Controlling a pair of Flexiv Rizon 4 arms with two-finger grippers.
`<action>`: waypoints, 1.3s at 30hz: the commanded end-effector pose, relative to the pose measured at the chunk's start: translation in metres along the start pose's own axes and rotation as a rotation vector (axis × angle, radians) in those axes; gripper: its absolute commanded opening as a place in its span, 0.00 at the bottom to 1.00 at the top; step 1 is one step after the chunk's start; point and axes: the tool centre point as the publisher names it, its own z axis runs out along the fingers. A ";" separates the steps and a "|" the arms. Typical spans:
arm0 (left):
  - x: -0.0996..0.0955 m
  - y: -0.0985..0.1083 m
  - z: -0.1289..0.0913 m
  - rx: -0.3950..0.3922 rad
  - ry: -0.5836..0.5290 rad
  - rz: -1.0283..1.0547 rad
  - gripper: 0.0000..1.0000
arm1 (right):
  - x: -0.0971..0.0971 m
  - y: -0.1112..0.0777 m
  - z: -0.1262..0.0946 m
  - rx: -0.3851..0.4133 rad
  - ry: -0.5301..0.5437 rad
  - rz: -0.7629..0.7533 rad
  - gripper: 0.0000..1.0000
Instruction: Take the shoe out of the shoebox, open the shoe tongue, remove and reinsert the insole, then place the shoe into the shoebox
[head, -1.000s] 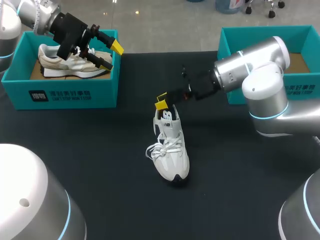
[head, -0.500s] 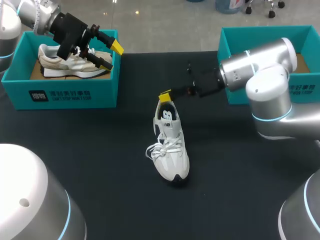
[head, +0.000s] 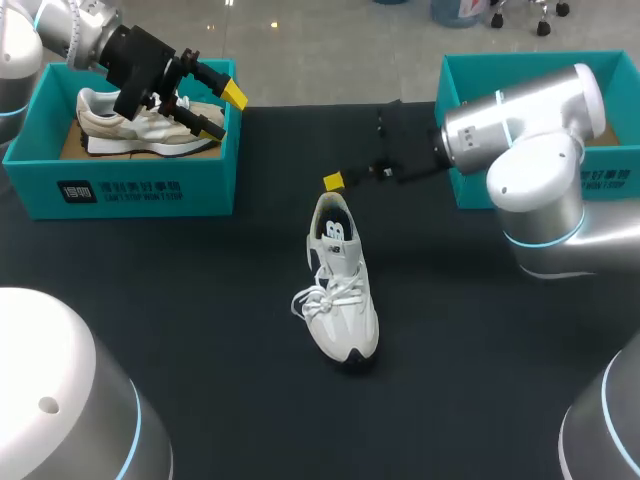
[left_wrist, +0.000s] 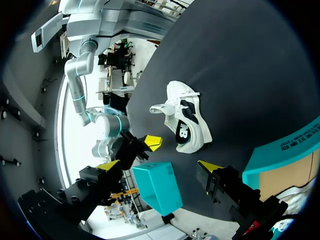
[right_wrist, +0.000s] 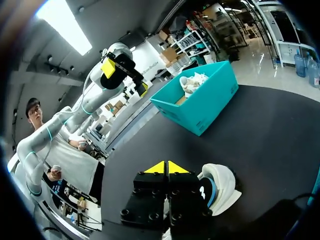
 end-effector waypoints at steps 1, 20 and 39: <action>0.000 0.000 -0.001 0.001 0.003 0.000 1.00 | 0.005 0.005 0.001 0.034 -0.086 0.008 0.00; 0.000 0.000 -0.001 0.001 0.003 0.000 1.00 | -0.001 0.001 0.015 0.175 -0.413 0.191 0.00; 0.000 0.000 -0.001 0.001 0.003 0.000 1.00 | 0.007 -0.016 0.007 0.229 -0.805 0.359 0.00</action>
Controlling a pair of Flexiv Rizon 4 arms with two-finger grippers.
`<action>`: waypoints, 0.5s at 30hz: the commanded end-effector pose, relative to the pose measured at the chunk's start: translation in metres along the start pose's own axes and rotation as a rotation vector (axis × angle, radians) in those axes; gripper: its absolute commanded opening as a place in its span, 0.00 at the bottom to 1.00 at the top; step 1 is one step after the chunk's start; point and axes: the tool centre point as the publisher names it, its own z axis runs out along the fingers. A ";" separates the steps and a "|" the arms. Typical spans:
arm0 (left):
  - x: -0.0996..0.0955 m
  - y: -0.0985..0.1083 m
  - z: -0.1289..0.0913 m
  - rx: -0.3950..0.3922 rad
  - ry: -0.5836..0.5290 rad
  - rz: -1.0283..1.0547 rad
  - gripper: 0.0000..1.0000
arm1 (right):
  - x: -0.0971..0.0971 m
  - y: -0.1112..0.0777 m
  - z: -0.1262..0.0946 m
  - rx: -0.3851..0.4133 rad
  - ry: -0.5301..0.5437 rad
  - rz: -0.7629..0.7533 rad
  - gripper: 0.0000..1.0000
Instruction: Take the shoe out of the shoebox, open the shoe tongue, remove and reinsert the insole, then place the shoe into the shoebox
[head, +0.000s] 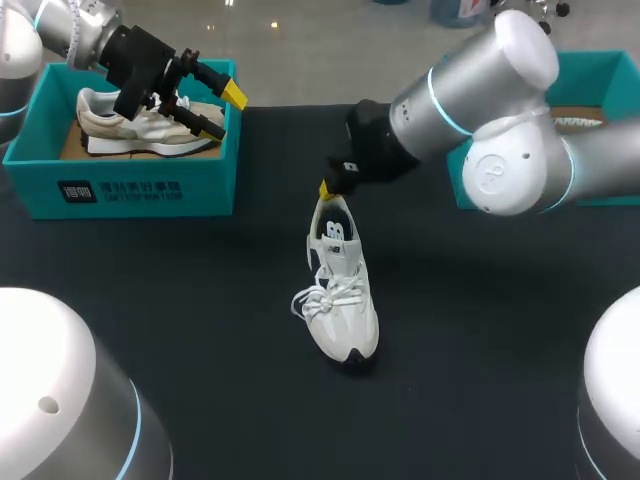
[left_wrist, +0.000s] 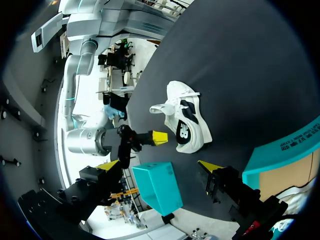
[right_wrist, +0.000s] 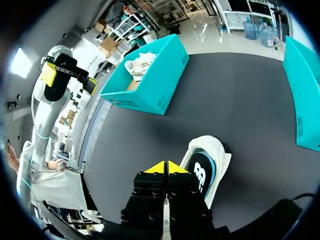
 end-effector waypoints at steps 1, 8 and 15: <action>0.000 0.000 -0.001 0.001 0.003 0.000 1.00 | 0.002 -0.005 -0.007 0.016 -0.404 0.036 0.00; 0.000 0.000 -0.001 0.001 0.003 0.000 1.00 | -0.001 -0.007 -0.009 0.088 -0.535 -0.038 0.00; 0.000 0.000 -0.001 0.001 0.003 0.000 1.00 | -0.004 -0.010 -0.012 0.152 -0.601 -0.019 0.00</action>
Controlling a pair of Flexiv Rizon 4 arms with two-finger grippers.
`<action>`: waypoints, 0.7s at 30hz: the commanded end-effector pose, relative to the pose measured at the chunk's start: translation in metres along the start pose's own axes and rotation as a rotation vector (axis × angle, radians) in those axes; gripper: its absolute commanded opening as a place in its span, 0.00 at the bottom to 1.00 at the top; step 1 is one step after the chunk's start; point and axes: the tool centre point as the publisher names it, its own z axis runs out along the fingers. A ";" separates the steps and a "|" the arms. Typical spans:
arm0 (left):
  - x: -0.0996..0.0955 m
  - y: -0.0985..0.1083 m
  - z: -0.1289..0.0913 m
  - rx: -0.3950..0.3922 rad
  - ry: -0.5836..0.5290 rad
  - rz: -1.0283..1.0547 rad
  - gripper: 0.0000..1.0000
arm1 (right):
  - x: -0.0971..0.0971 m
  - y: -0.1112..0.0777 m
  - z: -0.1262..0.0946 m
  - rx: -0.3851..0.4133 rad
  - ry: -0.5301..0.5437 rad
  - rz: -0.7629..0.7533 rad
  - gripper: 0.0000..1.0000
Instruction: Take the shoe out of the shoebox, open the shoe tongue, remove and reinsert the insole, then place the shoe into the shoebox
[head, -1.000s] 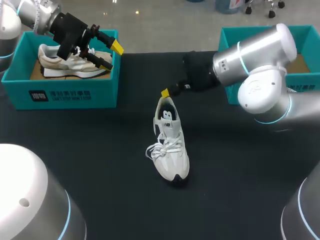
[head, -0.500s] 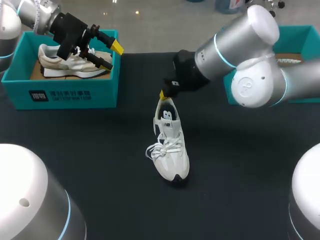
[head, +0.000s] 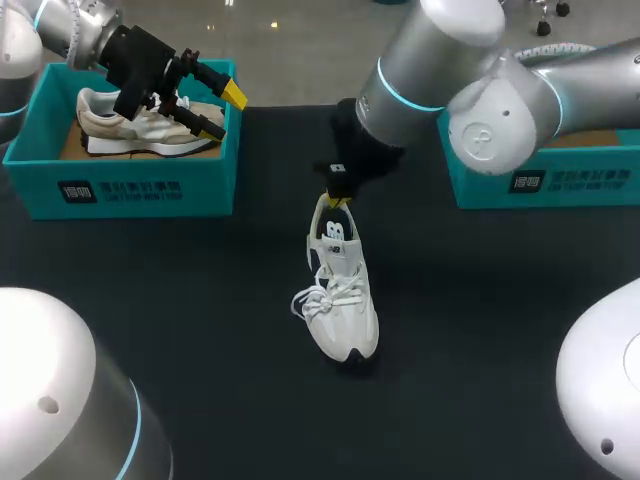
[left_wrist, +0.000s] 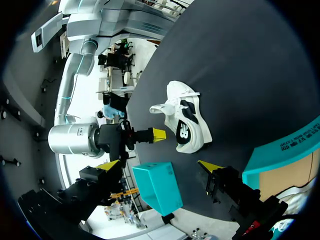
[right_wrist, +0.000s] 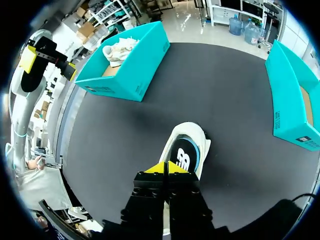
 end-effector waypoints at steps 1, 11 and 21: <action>0.000 0.000 -0.001 0.001 0.003 0.000 1.00 | 0.003 0.003 -0.006 0.016 -0.337 0.004 0.00; 0.000 0.000 -0.001 0.001 0.003 0.000 1.00 | 0.003 0.003 -0.006 0.016 -0.337 0.004 0.00; 0.000 0.000 -0.001 0.001 0.003 0.000 1.00 | -0.006 -0.013 0.010 0.038 -0.348 0.063 0.00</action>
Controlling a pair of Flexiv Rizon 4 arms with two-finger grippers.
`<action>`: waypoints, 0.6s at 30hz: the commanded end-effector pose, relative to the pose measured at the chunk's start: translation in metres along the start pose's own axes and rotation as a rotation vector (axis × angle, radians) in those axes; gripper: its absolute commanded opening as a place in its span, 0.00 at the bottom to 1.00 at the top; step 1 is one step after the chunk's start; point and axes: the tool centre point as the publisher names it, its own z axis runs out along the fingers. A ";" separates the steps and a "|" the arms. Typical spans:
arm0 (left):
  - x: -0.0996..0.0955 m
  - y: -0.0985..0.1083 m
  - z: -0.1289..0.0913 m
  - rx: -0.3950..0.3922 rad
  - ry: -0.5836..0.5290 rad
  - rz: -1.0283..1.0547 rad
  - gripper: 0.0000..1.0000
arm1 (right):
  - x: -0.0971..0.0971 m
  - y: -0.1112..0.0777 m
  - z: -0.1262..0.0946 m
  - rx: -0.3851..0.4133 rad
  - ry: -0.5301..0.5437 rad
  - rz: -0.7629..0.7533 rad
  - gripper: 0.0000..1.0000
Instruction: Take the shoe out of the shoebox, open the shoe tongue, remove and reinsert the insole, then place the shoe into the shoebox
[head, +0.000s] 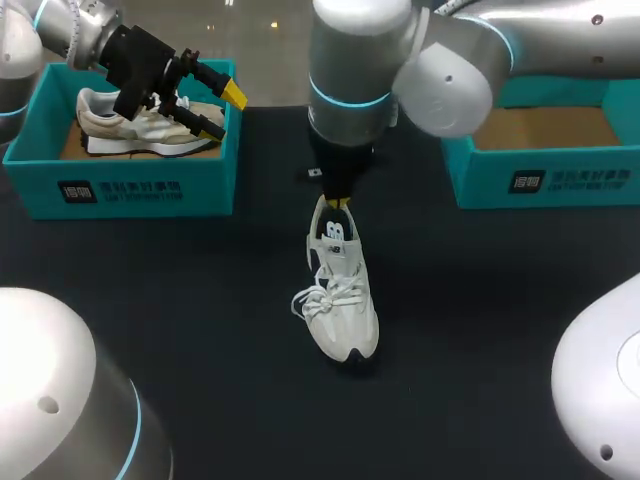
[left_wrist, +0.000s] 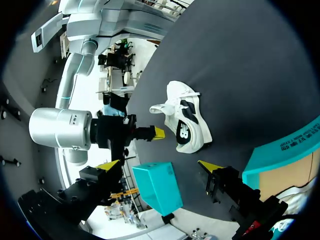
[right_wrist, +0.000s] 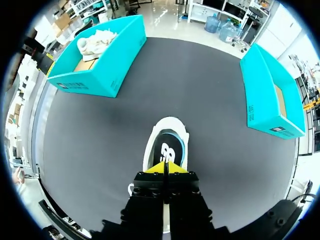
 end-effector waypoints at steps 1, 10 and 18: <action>0.000 0.000 -0.001 0.001 0.003 0.000 1.00 | 0.001 -0.007 0.013 0.014 -0.042 0.013 0.00; 0.000 0.000 -0.001 0.001 0.003 0.000 1.00 | -0.004 -0.010 0.033 0.028 -0.005 0.049 0.00; 0.000 0.000 -0.001 0.001 0.003 0.000 1.00 | -0.002 -0.011 0.050 0.065 0.001 0.035 0.00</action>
